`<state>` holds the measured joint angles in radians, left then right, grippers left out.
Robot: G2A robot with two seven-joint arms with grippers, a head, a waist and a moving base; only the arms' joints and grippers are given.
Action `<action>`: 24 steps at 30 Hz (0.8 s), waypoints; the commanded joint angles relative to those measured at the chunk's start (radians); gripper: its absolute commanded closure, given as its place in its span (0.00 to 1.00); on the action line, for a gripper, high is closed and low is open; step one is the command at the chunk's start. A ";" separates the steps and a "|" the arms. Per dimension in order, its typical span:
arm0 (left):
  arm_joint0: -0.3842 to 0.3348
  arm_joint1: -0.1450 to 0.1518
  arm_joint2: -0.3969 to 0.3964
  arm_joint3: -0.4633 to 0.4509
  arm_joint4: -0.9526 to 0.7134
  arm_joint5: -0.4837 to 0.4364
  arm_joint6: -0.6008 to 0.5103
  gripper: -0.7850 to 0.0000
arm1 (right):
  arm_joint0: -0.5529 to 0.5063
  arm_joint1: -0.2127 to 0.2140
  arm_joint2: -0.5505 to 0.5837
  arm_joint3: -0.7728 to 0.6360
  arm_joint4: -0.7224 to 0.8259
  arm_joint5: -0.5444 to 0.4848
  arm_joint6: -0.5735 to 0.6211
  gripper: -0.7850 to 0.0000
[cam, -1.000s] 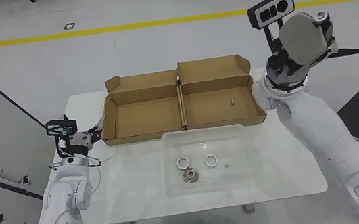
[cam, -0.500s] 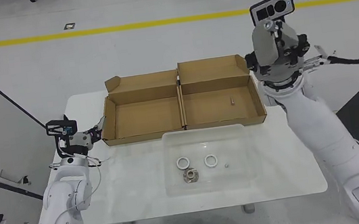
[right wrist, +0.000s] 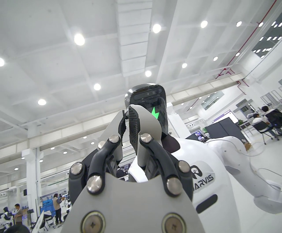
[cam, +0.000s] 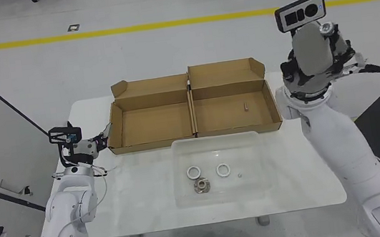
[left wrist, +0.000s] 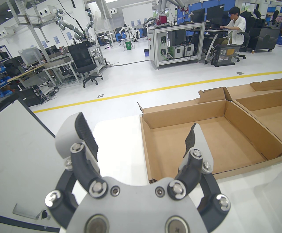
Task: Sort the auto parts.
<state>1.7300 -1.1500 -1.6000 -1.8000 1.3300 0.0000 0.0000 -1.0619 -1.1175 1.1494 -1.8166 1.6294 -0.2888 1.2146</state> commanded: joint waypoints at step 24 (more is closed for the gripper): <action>0.000 0.000 0.000 0.000 0.000 0.000 0.000 0.00 | -0.055 -0.018 0.112 -0.048 -0.320 0.012 -0.070 1.00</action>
<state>1.7300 -1.1500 -1.6000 -1.8000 1.3300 0.0000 0.0000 -1.1129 -1.1335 1.2616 -1.8628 1.2847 -0.2839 1.1407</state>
